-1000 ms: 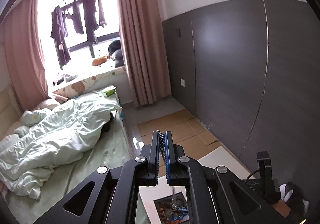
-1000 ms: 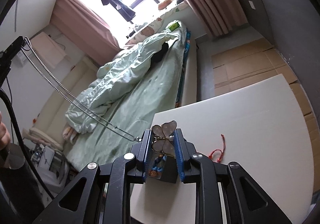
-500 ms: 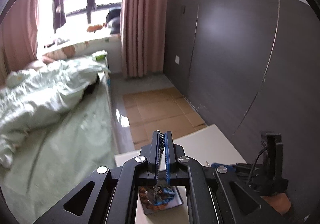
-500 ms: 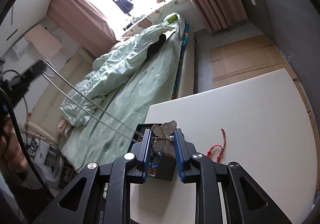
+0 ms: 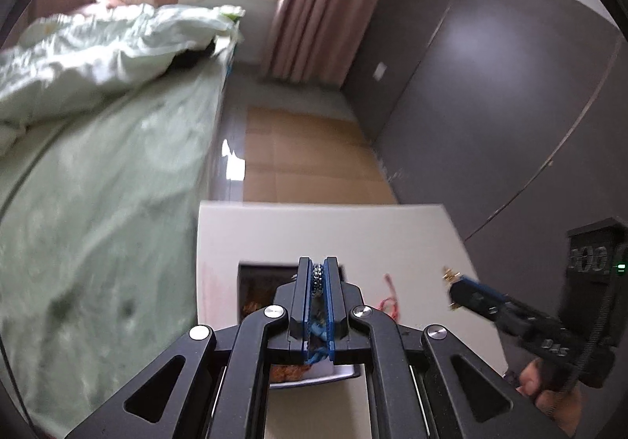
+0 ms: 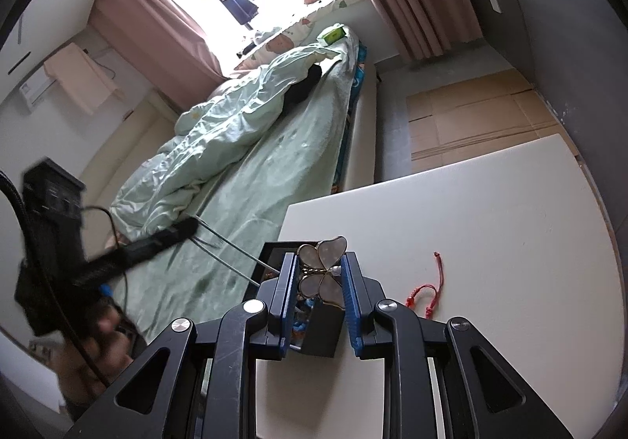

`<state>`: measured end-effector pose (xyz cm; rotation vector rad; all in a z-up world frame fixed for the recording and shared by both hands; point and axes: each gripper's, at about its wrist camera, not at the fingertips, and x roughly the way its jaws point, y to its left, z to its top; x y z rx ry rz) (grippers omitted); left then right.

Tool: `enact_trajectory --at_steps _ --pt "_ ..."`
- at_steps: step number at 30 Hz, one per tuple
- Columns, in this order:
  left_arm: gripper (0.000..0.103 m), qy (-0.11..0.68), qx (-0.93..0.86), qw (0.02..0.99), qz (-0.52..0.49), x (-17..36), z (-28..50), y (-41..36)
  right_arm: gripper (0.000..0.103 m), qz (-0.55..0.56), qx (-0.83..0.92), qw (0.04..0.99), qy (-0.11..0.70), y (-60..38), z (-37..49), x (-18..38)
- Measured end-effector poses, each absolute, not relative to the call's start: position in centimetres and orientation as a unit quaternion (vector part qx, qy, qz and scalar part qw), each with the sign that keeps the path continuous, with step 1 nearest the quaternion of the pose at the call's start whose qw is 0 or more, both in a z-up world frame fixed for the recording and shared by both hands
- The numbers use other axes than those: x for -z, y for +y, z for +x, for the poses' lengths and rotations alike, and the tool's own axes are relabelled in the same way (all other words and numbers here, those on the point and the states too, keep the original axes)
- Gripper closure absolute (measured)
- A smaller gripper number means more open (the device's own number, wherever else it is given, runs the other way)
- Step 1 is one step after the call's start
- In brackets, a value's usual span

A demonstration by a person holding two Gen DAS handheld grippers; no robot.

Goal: Organize jewelry
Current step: 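Open the left tool to drop the silver chain into the box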

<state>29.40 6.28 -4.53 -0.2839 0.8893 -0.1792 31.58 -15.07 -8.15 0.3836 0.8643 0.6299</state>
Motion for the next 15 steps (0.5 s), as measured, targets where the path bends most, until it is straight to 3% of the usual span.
enact_trajectory --at_steps 3,5,7,9,15 --pt "0.095 0.450 0.089 0.876 -0.148 5.8 29.9 6.8 0.079 0.182 -0.304 0.840 0.412 -14.3 31.6 8.3" --pt "0.087 0.452 0.084 0.875 -0.150 5.9 29.7 7.0 0.080 0.174 -0.309 0.838 0.415 -13.5 31.4 8.4" --pt "0.049 0.447 0.081 0.878 -0.151 5.8 29.4 7.3 0.080 0.169 -0.313 0.836 0.418 -12.6 31.3 8.6" --pt "0.029 0.430 0.071 0.887 -0.151 5.2 28.8 7.9 0.080 0.162 -0.320 0.831 0.425 -11.4 31.3 9.0" --pt "0.027 0.422 0.059 0.890 -0.163 5.0 28.3 9.6 0.079 0.146 -0.331 0.819 0.445 -8.6 31.2 10.1"
